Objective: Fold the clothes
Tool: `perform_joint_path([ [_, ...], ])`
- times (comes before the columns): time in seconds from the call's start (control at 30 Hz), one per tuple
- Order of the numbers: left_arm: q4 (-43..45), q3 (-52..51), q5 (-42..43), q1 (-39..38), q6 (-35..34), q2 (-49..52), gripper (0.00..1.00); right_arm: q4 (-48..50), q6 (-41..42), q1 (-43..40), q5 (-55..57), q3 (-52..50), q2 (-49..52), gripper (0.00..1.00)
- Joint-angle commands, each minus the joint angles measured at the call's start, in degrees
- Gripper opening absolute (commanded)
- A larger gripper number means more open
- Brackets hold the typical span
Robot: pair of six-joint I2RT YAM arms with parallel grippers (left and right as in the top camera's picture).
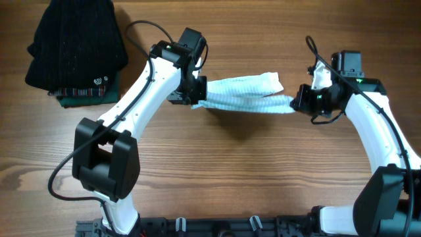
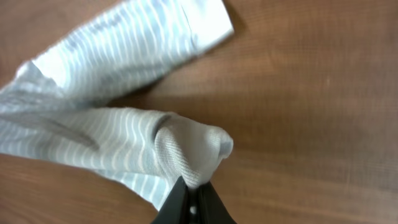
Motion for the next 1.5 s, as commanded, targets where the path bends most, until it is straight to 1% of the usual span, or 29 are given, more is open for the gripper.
perform_joint_path([
  [0.0, 2.1, -0.17, -0.46, 0.2, -0.5, -1.16, 0.06, 4.24, 0.15, 1.31, -1.09, 1.27, -1.09, 0.04],
  [0.17, 5.64, -0.26, -3.04, 0.2, -0.52, -0.94, 0.06, 10.12, 0.15, 2.91, -0.17, 1.27, 0.13, 0.04],
  [0.33, 7.96, -0.28, -4.98, 0.2, -0.55, 0.11, 0.04, 13.73, 0.33, 4.57, 1.97, 1.27, 3.32, 0.04],
  [0.67, 10.36, -0.28, -11.13, 0.22, -0.52, 5.77, 0.04, 18.71, 0.33, 4.85, 5.22, 1.27, 11.58, 0.04],
  [0.87, 13.18, -0.28, -13.77, 0.42, -0.5, 8.94, 0.04, 23.23, 0.35, 4.85, 6.49, 1.27, 13.77, 0.04],
  [1.0, 15.32, -0.28, -13.94, 1.75, -0.52, 10.32, 0.04, 25.35, 0.35, 4.85, 8.83, 1.27, 14.27, 0.04],
  [1.23, 17.44, -0.28, -13.94, 4.98, -0.5, 10.62, 0.04, 25.99, 0.33, 4.85, 9.49, 1.27, 15.69, 0.04],
  [1.37, 18.47, -0.28, -13.92, 6.23, -0.5, 10.62, 0.06, 26.21, 0.35, 4.85, 9.46, 1.27, 17.09, 0.04],
  [1.47, 18.95, -0.28, -13.9, 6.27, -0.5, 10.62, 0.11, 26.62, 0.37, 4.85, 9.46, 1.27, 17.86, 0.04],
])
